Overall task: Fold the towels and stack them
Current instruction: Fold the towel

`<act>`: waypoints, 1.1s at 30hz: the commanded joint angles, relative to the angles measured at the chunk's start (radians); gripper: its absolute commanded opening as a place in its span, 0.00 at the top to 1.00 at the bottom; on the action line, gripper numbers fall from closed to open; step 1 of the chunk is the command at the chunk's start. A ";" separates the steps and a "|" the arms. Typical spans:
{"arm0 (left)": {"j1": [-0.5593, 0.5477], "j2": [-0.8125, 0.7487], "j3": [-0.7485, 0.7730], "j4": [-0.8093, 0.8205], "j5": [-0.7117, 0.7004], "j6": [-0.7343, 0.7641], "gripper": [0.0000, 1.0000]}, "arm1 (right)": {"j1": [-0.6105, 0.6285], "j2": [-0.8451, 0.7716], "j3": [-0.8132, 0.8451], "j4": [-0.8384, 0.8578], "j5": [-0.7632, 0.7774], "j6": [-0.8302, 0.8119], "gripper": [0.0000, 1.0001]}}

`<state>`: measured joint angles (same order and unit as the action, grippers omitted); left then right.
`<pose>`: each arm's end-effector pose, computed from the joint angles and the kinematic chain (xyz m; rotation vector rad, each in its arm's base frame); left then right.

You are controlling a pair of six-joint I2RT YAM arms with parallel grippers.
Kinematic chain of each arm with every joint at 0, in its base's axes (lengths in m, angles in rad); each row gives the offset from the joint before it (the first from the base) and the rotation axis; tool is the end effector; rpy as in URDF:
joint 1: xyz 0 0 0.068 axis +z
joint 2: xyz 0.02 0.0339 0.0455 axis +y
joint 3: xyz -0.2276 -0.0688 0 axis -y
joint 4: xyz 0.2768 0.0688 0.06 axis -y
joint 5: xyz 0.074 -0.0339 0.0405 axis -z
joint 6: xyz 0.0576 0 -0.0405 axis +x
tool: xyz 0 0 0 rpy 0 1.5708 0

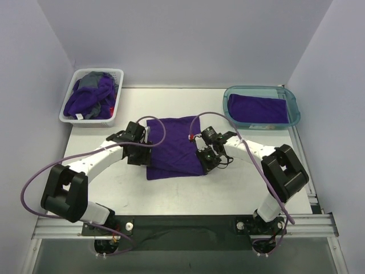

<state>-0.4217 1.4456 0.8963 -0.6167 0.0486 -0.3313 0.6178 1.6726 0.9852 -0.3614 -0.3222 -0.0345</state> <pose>0.2824 -0.1298 0.1251 0.1390 2.7666 -0.2716 0.2823 0.2230 0.0992 -0.9640 2.4889 0.6198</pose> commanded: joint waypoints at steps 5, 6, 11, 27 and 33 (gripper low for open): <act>0.004 -0.041 0.036 0.069 -0.016 -0.055 0.38 | 0.037 -0.027 -0.033 -0.093 0.043 0.035 0.86; 0.003 -0.037 0.045 0.072 -0.016 -0.063 0.38 | 0.037 -0.027 -0.034 -0.093 0.049 0.035 0.84; -0.012 -0.024 0.093 0.081 -0.029 -0.092 0.38 | 0.039 -0.019 -0.030 -0.096 0.068 0.074 0.79; -0.075 0.231 0.225 0.137 -0.064 -0.106 0.39 | 0.048 -0.011 -0.022 -0.096 0.084 0.084 0.75; -0.084 0.236 0.164 0.109 -0.049 -0.110 0.39 | 0.048 -0.011 -0.023 -0.096 0.091 0.085 0.75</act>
<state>-0.5018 1.6989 1.0779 -0.5076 -0.0067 -0.4347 0.6582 1.6726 0.9565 -0.4126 -0.2512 0.0456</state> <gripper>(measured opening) 0.610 0.250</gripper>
